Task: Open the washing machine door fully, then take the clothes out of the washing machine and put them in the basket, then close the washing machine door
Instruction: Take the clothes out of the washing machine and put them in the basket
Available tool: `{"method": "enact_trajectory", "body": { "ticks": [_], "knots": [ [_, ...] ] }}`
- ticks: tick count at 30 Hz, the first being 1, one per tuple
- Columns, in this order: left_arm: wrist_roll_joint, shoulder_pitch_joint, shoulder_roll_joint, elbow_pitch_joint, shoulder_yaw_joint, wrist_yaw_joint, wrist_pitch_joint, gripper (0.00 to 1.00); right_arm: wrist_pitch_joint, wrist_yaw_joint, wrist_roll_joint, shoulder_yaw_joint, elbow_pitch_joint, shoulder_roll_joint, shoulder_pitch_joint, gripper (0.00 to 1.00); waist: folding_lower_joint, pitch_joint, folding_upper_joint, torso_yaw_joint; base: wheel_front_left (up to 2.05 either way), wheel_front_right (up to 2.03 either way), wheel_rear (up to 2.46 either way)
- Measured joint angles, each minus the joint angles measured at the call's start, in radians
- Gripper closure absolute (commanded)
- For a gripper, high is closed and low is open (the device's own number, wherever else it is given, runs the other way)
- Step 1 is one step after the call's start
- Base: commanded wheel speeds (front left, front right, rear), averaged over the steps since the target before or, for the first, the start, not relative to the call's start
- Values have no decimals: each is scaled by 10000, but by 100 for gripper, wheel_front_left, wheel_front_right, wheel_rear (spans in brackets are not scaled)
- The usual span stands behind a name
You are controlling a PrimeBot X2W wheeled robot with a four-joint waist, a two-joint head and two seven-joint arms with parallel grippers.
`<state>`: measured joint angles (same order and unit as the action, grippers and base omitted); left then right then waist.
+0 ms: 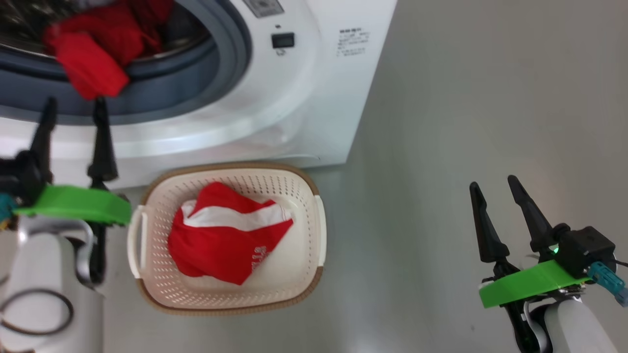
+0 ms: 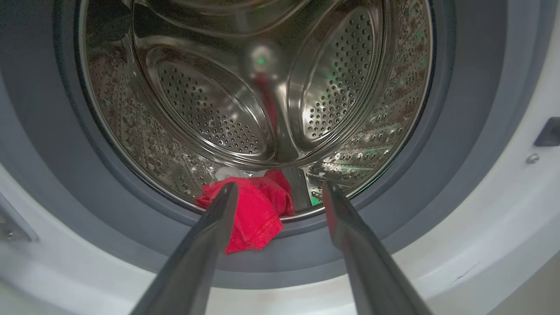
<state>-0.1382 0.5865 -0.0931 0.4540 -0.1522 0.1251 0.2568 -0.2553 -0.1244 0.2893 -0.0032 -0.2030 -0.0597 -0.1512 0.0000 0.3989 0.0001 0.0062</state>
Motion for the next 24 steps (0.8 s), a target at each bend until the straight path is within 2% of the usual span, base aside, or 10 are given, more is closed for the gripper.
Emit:
{"method": "enact_trajectory", "body": {
  "ticks": [5, 13, 24],
  "knots": [
    [263, 1099, -447, 1139, -234, 0, 0, 0, 0, 0, 0, 142, 12, 38, -260, 0, 0, 655, -1, -303, 0, 0, 0],
    [546, 2731, -832, 2443, -663, -29, 0, 0, 0, 0, 0, 247, 40, 63, -467, 0, 0, 1348, 0, -842, 0, 0, 0],
    [932, 4079, -1542, 3745, -915, -694, 0, 0, 0, 0, 0, 696, 102, 82, -645, 0, 0, 1938, 0, -1401, 0, 0, 0]
  ]
}}
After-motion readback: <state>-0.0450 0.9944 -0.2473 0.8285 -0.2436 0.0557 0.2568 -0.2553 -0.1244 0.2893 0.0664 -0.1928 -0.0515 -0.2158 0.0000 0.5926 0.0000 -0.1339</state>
